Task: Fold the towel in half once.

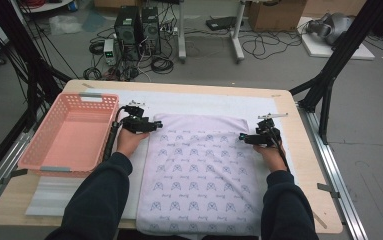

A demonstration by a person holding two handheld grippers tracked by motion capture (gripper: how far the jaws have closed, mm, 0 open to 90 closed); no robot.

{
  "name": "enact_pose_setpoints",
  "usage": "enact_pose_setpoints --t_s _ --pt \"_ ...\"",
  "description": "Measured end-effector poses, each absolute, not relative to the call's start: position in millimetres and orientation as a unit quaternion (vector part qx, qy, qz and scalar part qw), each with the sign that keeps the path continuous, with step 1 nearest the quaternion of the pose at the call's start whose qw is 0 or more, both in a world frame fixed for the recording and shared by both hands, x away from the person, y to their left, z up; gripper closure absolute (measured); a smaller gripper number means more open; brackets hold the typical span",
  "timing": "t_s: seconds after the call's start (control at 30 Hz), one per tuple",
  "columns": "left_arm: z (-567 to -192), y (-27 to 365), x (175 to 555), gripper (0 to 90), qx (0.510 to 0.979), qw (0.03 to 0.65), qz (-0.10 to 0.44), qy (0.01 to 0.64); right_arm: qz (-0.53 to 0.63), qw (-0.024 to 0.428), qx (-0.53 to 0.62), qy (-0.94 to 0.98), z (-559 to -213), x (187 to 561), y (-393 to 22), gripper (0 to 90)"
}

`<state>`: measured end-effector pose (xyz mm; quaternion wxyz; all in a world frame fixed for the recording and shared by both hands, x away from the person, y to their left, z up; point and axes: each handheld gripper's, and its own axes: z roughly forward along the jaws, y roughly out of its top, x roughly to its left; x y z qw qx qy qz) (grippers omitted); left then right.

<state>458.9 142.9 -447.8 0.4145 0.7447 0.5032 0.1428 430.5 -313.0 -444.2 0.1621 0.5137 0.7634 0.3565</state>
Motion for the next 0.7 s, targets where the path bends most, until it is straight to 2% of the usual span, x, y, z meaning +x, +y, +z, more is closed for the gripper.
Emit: enact_pose_setpoints --t_s 0.17,0.33,0.37,0.43,0.5,0.53,0.6,0.7 --pt "-450 140 459 46.5 0.760 0.407 0.174 0.476 0.346 0.176 0.513 0.765 -443 439 -309 35.7" --pt "-450 134 457 59.0 0.770 0.390 0.206 0.461 0.324 0.192 0.516 0.769 -443 449 -299 41.7" --pt "-451 134 457 65.8 0.773 0.394 0.203 0.453 0.318 0.196 0.511 0.774 -442 450 -297 46.1" --pt "-451 130 456 84.8 0.781 0.396 0.203 0.438 0.315 0.197 0.501 0.782 -440 452 -294 59.4" --pt "-451 130 456 86.2 0.779 0.396 0.203 0.441 0.319 0.189 0.494 0.786 -440 452 -292 70.3" --pt "-451 131 457 86.6 0.776 0.399 0.196 0.447 0.323 0.183 0.491 0.788 -440 451 -292 81.1" --pt "-450 133 458 86.9 0.764 0.400 0.200 0.465 0.324 0.182 0.485 0.792 -439 451 -290 85.1" --pt "-449 138 462 87.2 0.737 0.415 0.207 0.491 0.306 0.216 0.470 0.799 -438 452 -288 86.3"
